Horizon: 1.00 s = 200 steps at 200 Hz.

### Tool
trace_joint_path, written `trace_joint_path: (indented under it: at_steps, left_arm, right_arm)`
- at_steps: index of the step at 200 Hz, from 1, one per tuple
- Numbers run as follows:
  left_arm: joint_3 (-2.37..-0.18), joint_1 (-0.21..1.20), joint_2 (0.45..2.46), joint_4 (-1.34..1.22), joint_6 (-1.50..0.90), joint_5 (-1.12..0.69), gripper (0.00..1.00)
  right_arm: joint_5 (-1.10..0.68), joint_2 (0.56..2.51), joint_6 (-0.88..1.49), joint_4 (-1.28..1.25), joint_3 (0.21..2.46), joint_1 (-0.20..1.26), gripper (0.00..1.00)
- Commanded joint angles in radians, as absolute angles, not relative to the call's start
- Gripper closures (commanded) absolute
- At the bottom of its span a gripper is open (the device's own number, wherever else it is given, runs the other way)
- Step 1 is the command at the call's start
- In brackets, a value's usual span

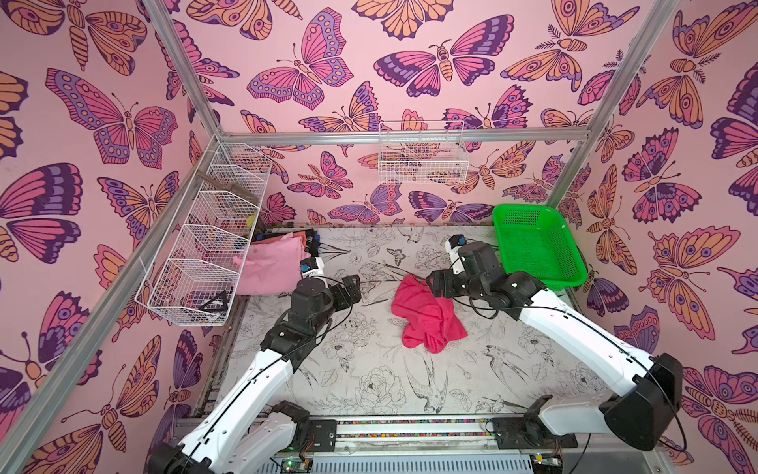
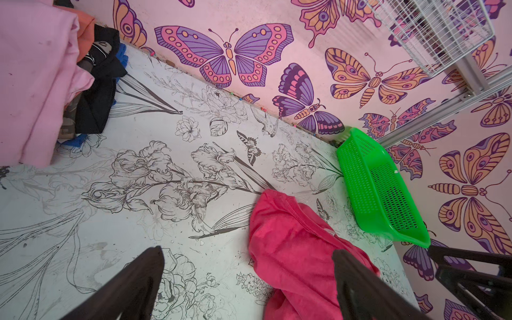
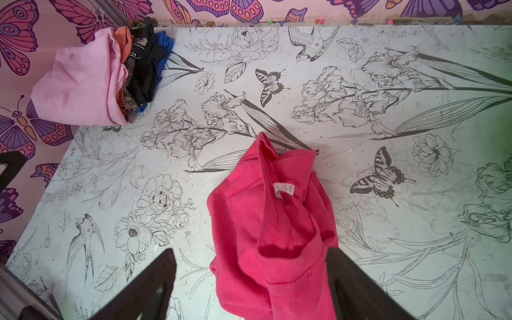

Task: Fold and stack t-shirts
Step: Place the T-shirt at the center of the board, then flatten out the T-shirt at the center of the board.

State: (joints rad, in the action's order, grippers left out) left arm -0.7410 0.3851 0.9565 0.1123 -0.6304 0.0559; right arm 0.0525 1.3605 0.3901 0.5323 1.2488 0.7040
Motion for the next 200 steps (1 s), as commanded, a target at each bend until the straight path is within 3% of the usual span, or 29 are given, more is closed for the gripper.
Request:
trace_joint_path:
  at_steps: [1, 65, 143, 200]
  left_arm:
    - [-0.775, 0.380, 0.989, 0.161, -0.604, 0.040, 0.00]
    - [-0.756, 0.387, 1.041, 0.162, -0.594, 0.081, 0.00]
    - [-0.868, 0.452, 1.238, 0.163, -0.568, 0.067, 0.00]
    - [-1.025, 0.511, 1.377, 0.211, -0.541, -0.063, 0.00]
  right_arm:
    - [0.085, 1.347, 0.402, 0.588, 1.266, 0.707, 0.12]
    - [0.010, 1.288, 0.563, 0.540, 1.001, 0.707, 0.15]
    - [0.009, 1.270, 0.583, 0.554, 0.986, 0.710, 0.19]
    - [0.044, 1.245, 0.605, 0.607, 0.997, 0.713, 0.21]
